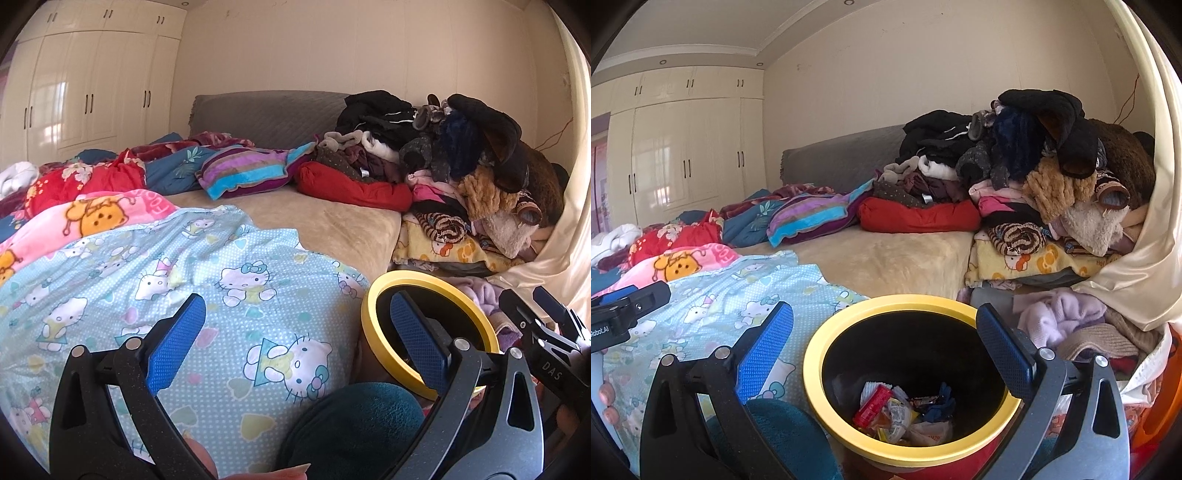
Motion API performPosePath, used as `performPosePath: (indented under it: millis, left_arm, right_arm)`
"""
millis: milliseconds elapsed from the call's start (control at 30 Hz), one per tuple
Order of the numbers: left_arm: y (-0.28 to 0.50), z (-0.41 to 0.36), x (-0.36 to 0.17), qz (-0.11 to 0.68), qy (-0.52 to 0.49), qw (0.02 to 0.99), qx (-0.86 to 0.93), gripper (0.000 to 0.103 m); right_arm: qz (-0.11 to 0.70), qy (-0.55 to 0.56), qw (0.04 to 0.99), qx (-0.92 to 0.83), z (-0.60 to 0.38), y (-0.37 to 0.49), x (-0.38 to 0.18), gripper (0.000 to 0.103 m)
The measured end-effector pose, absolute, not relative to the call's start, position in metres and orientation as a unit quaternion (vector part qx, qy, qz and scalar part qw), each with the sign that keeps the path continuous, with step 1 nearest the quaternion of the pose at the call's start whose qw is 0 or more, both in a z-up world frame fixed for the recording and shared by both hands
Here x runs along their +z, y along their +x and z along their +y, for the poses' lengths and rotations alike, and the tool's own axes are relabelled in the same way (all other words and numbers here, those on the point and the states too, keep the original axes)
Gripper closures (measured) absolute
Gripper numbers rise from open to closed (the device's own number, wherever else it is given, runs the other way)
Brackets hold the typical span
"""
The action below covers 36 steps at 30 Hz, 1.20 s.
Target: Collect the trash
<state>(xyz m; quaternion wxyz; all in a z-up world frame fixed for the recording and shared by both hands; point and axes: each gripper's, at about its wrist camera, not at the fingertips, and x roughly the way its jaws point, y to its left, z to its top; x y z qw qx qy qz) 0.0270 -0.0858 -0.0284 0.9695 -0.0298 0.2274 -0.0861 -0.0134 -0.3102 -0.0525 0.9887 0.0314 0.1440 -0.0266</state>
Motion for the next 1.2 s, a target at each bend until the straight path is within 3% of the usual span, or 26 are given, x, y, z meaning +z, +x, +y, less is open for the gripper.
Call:
performPosePath:
  millis: [1200]
  left_arm:
    - [0.0271,-0.087,-0.0295,0.235,-0.025,0.968,-0.083,0.011]
  right_arm:
    - [0.146,0.033,0.988,-0.027,-0.3131,-0.0104,-0.0552,0.006]
